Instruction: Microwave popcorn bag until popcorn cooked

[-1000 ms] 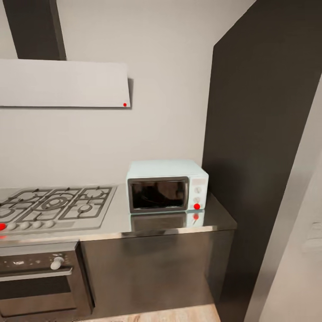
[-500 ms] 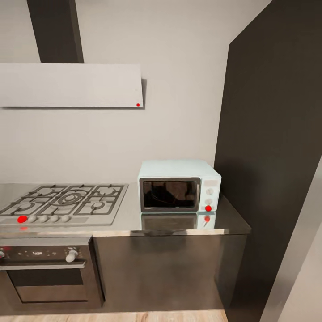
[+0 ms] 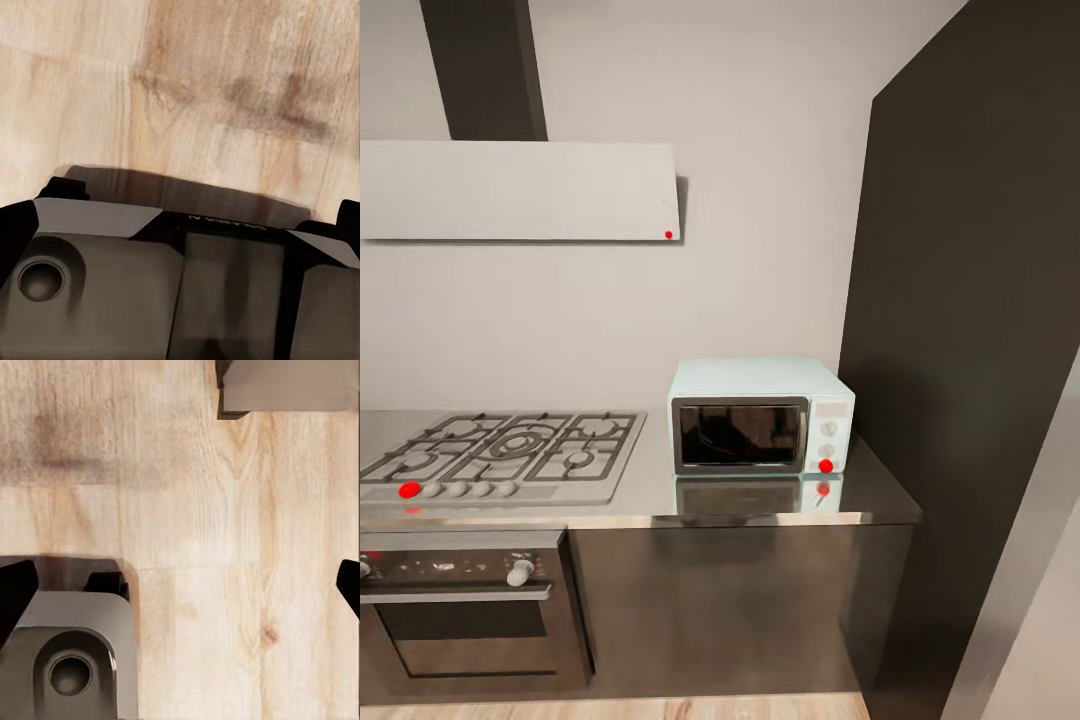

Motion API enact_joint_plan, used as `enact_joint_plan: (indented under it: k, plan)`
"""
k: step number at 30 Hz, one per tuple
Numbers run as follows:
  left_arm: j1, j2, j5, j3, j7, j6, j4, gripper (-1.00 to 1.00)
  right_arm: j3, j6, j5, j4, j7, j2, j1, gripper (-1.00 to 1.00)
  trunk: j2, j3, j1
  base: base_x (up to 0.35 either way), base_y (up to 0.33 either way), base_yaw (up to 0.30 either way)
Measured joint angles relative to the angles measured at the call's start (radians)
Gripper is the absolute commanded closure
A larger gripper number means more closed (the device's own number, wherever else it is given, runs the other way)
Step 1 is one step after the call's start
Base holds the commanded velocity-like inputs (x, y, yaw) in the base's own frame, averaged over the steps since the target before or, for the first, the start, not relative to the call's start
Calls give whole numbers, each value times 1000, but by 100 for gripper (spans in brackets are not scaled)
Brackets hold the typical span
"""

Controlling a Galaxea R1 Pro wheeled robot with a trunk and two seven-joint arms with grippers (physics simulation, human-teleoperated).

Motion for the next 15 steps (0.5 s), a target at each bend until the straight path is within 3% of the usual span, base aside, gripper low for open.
enact_joint_plan:
  k: [2,3,4,6,8,10,12,13,14,15]
  plan:
    - [0,0,0,0,0,0,0,-100,1,68,-6,-145,22,16,0,-100,0,0,0,0,0,0]
    - [0,0,0,0,0,0,0,-100,0,153,-7,-257,64,34,-1,-100,0,0,0,0,0,0]
    - [0,0,0,0,0,0,0,-100,-1,286,-10,-410,123,51,0,-100,0,0,0,0,0,0]
    - [0,0,1,0,0,0,0,-100,-3,439,-12,-607,173,61,0,-100,0,0,0,0,0,0]
    - [0,0,1,0,0,0,0,-100,-5,587,-15,-848,222,78,0,-100,0,0,0,0,0,0]
    - [0,0,0,0,0,0,0,-100,-1,679,-18,-1035,246,104,0,-100,0,0,0,0,0,0]
    - [0,0,0,-1,0,0,0,-100,46,761,-21,-1191,254,133,0,-100,0,0,0,0,0,0]
    - [-1,0,-1,-1,0,0,0,-100,91,799,-23,-1285,253,145,0,-100,0,0,0,0,0,0]
    - [0,-1,-2,-2,0,0,0,-100,151,807,-24,-1447,242,194,3,-100,0,0,0,0,0,0]
    - [0,-1,-3,-3,0,0,0,-100,167,804,-17,-1495,225,222,-3,-100,0,0,0,0,0,0]
